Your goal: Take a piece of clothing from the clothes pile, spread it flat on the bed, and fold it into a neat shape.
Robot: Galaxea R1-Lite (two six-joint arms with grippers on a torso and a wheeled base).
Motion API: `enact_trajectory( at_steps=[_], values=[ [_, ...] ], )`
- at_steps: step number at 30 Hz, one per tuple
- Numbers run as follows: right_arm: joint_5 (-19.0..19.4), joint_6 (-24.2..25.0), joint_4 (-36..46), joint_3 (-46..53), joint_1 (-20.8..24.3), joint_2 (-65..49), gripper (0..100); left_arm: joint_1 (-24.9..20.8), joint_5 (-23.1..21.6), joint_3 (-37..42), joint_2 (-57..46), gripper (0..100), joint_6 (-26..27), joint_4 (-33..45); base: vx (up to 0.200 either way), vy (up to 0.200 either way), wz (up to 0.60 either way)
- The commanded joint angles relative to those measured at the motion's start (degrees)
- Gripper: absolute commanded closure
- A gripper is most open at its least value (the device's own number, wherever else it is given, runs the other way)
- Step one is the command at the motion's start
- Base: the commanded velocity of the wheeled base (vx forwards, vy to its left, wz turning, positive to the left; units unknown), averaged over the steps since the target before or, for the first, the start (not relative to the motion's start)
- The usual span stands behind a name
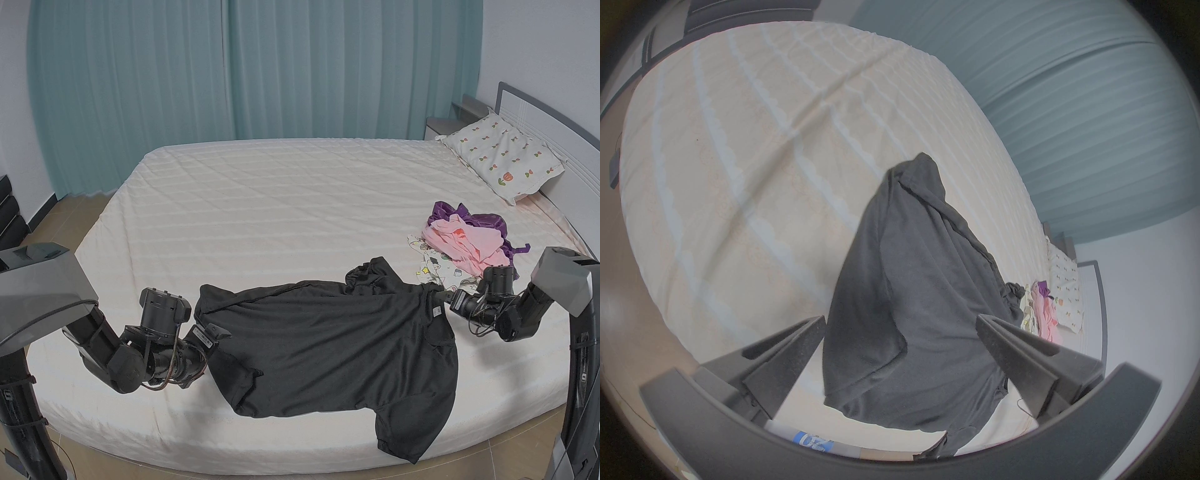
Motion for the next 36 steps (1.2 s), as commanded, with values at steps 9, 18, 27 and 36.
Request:
enact_trajectory(
  at_steps=[9,18,27,36],
  values=[
    [2.88,1.97,0.06,11.76,-3.2,-9.45,0,-5.8,7.43,-8.87,4.6,0,8.07,9.83,0.0,0.0,0.0],
    [2.26,2.49,-7.23,23.36,-1.09,-13.58,0,-8.62,13.14,-17.83,11.28,0,14.57,20.47,0.0,0.0,0.0],
    [1.56,6.98,-11.8,27.23,2.34,-13.05,0,-10.11,17.89,-17.31,14.62,0,21.34,23.54,0.0,0.0,0.0],
    [1.56,7.06,-13.56,29.25,3.04,-13.05,0,-8.35,21.14,-14.32,11.81,0,21.78,31.98,0.0,0.0,0.0]
  ],
)
